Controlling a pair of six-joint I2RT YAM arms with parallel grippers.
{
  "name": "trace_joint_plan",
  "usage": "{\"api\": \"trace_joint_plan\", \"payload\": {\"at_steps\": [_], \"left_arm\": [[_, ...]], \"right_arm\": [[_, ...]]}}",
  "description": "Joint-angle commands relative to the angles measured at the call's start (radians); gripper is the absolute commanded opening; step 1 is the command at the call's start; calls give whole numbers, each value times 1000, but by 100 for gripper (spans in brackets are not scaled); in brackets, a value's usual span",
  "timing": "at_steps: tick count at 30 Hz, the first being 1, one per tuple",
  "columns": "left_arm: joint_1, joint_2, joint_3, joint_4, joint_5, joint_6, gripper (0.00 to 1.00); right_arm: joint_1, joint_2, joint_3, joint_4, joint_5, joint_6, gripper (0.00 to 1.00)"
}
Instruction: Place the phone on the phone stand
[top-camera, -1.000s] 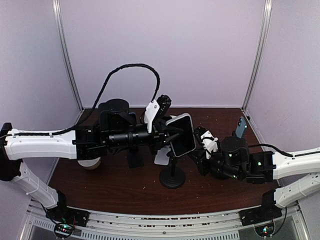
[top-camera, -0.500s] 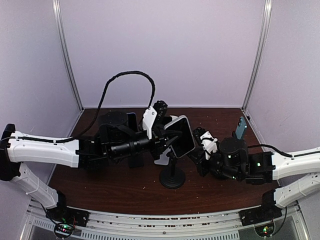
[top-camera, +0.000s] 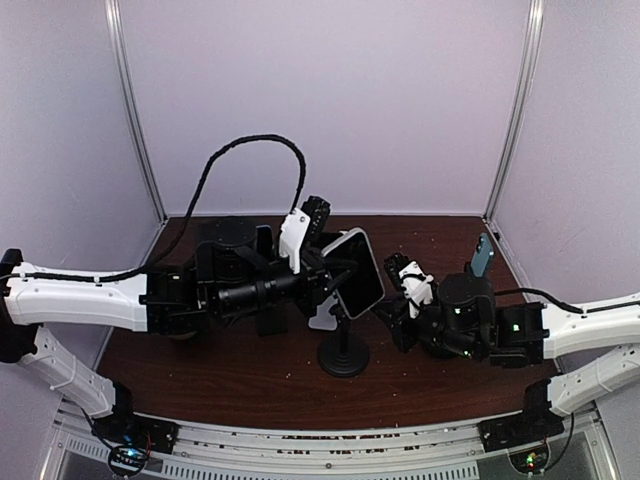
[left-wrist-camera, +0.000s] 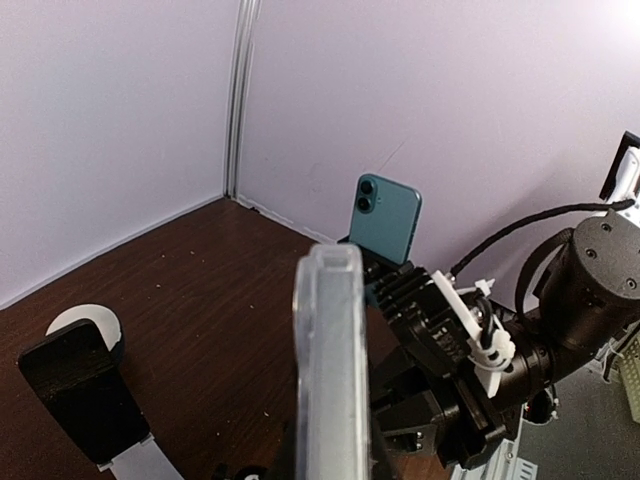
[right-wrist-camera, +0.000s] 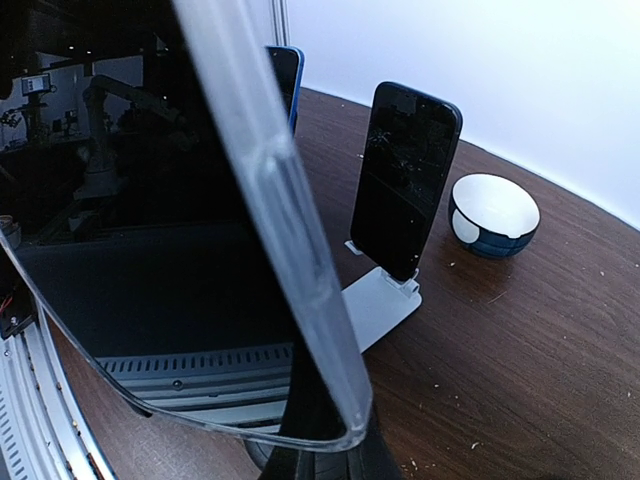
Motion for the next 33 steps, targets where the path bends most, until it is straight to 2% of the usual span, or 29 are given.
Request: {"api": "trace_joint_plan", "payload": {"at_steps": [1,10,17,21,25,33], "left_arm": [[-14,-2,-51,-281,-13,63,0],[-14,14,12,-356,-24,111,0],[-6,54,66,-413,50,120,0],[21,82,119,-495,135,74,0],[24,95,192,-626,99,39,0],[24,145,257,-767,75,-5,0]], "right_arm": [[-81,19,4,-80,133,39,0],[-146,-14,-2,-104,126,25,0],[-185,-8,-6,-95,95,31,0],[-199,-10,-2,-102,100,24,0],[-215,-23,-2,-114,102,11,0],[-222,-18,9,-111,88,16,0]]}}
